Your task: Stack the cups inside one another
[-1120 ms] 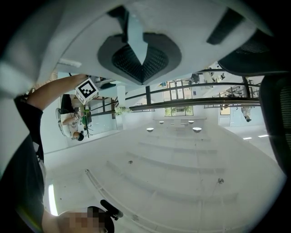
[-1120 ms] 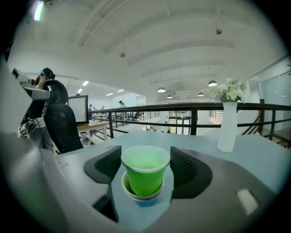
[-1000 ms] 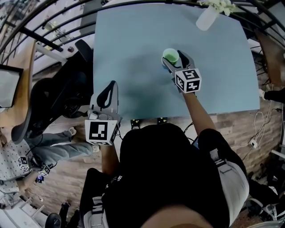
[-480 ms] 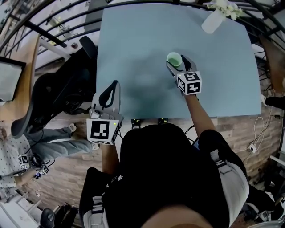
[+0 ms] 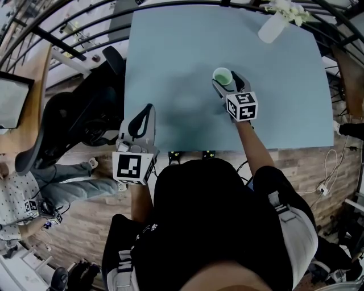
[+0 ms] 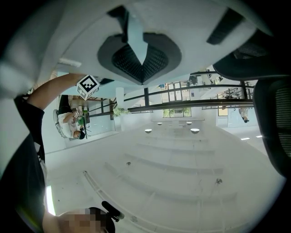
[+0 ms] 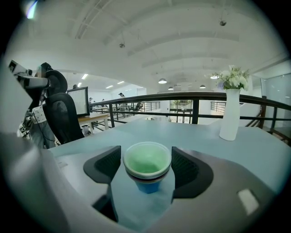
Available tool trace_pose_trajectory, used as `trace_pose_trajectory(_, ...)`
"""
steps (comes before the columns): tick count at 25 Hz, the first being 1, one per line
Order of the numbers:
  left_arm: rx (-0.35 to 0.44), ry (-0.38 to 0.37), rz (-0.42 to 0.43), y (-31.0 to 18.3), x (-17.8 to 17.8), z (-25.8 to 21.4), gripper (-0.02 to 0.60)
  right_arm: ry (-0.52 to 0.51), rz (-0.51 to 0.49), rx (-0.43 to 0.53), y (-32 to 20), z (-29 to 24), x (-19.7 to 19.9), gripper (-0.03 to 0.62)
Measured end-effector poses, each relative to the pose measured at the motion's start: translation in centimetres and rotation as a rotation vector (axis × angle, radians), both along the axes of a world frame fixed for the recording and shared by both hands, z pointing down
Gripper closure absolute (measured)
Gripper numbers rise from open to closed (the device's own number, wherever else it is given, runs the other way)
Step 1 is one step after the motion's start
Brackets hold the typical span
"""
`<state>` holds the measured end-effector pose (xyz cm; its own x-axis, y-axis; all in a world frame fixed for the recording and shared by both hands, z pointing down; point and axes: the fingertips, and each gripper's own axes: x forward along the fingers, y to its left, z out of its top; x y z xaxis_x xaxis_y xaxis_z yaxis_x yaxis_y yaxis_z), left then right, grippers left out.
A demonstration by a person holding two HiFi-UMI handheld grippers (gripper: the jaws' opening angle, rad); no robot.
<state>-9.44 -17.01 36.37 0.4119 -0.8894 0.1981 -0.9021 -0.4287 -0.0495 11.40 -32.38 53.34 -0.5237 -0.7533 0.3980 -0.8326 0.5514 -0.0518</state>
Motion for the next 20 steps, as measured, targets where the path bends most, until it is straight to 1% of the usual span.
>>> trace_pose_trajectory(5,0.015,-0.006,0.019,0.1,0.2,-0.1,0.597,-0.050,0.026,0.045,0.6,-1.9,0.3,0.247)
trace_pose_trajectory(7,0.022,-0.005,0.029,0.0,0.3,-0.2,0.597,-0.088,0.041,0.078,1.0,-3.3,0.5,0.265)
trace_pose_trajectory(12,0.024,0.001,0.056,-0.1,0.9,-0.1,0.597,-0.184,0.059,0.158,2.8,-6.8,0.9,0.340)
trace_pose_trajectory(16,0.025,0.005,0.087,-0.5,1.6,0.0,0.597,-0.238,0.083,0.203,4.2,-8.7,1.6,0.422)
trace_pose_trajectory(20,0.025,0.008,0.127,-0.9,2.2,0.1,0.597,-0.270,0.098,0.234,5.6,-10.0,1.9,0.505)
